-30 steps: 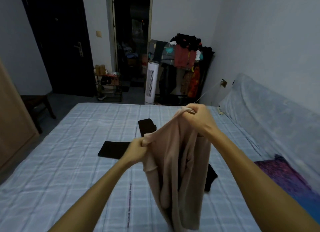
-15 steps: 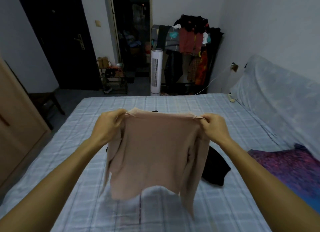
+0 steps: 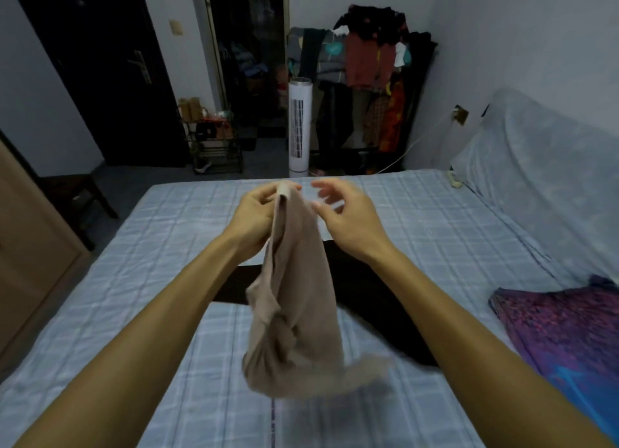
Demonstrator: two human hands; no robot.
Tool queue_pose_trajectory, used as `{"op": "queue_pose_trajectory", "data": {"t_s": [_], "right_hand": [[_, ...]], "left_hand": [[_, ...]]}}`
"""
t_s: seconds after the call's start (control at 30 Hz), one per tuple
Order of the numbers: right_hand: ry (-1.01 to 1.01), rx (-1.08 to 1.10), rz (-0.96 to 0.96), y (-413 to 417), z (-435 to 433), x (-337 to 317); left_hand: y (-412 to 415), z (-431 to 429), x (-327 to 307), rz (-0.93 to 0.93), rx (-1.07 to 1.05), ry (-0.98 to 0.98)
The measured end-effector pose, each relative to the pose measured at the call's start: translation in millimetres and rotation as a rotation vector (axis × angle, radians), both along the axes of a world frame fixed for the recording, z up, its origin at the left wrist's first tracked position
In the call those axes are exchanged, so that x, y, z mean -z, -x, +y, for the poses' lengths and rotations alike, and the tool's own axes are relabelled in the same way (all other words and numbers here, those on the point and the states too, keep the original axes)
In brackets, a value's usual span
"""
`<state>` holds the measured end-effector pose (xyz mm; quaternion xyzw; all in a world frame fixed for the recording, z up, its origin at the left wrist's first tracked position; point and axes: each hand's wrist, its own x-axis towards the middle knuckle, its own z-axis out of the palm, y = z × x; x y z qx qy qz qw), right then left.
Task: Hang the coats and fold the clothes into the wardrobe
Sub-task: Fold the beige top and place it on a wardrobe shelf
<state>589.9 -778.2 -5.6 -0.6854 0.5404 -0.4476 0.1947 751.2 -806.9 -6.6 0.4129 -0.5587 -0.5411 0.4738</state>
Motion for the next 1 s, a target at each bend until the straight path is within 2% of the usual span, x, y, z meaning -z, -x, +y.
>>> {"op": "queue_pose_trajectory", "data": {"t_s": [0.03, 0.1, 0.2, 0.43, 0.57, 0.63, 0.67, 0.83, 0.9, 1.0], "right_hand": [[0.048, -0.014, 0.062, 5, -4, 2], [0.008, -0.158, 0.147, 10, -4, -2], [-0.136, -0.347, 0.111, 6, -1, -16], [-0.264, -0.609, -0.047, -15, 29, -46], [-0.237, -0.463, -0.132, -25, 48, -44], [-0.124, -0.305, -0.136, -25, 53, -47], [-0.074, -0.253, -0.144, -25, 57, -50], [0.047, -0.19, -0.191, -22, 82, -70], [0.071, -0.187, -0.186, -20, 94, -78], [0.086, -0.125, -0.238, -8, 113, -86]], "left_hand": [[-2, 1, 0, -0.029, 0.051, 0.021], [-7, 6, -3, -0.105, 0.153, 0.067], [-13, 15, -12, -0.114, 0.259, 0.116], [-29, 39, -34, -0.231, 0.016, 0.306], [-42, 53, -34, -0.272, -0.135, 0.361], [-49, 69, -26, -0.172, -0.114, 0.272], [-51, 79, -17, -0.184, -0.091, 0.21], [-66, 123, 60, -0.566, 0.158, 0.09], [-72, 132, 83, -0.589, 0.056, 0.091], [-75, 148, 85, -0.38, -0.226, 0.035]]}}
